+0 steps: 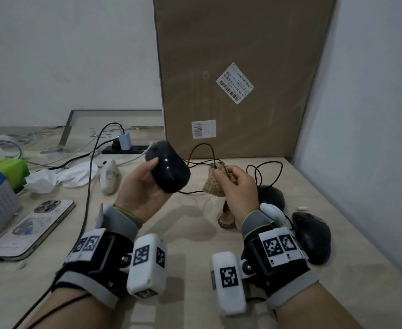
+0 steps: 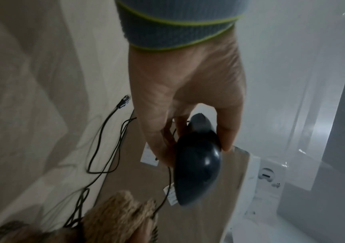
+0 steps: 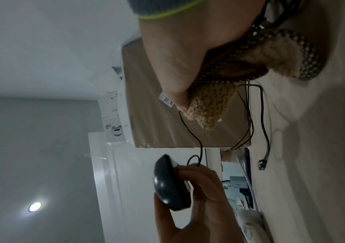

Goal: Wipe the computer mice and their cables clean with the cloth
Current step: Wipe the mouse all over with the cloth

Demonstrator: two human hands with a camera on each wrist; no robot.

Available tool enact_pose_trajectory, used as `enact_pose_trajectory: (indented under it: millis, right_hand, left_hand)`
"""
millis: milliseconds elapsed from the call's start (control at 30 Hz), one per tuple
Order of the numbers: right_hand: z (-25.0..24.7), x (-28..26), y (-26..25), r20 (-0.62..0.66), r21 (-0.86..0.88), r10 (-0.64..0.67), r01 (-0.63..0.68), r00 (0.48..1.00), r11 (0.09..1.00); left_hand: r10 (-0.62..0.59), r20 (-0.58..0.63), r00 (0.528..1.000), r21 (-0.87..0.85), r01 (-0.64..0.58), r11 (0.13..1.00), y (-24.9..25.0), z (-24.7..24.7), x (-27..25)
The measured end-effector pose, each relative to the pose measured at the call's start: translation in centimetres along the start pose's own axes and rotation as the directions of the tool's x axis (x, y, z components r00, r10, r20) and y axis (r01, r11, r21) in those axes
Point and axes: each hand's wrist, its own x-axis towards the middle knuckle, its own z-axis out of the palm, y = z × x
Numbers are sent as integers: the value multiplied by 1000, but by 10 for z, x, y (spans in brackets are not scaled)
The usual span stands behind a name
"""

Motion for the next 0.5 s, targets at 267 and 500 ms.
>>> enact_pose_trajectory:
  millis: [267,500]
  right_hand:
    - [1,-8,-7,304,-37,17,-6,953,999]
    - [2,-10,-5,372,-84,32,0,927,996]
  left_hand:
    - [-136,134,982,121,120,985,-11,2,-1]
    - [-32,-26,999,164,36,986,-8,8,-3]
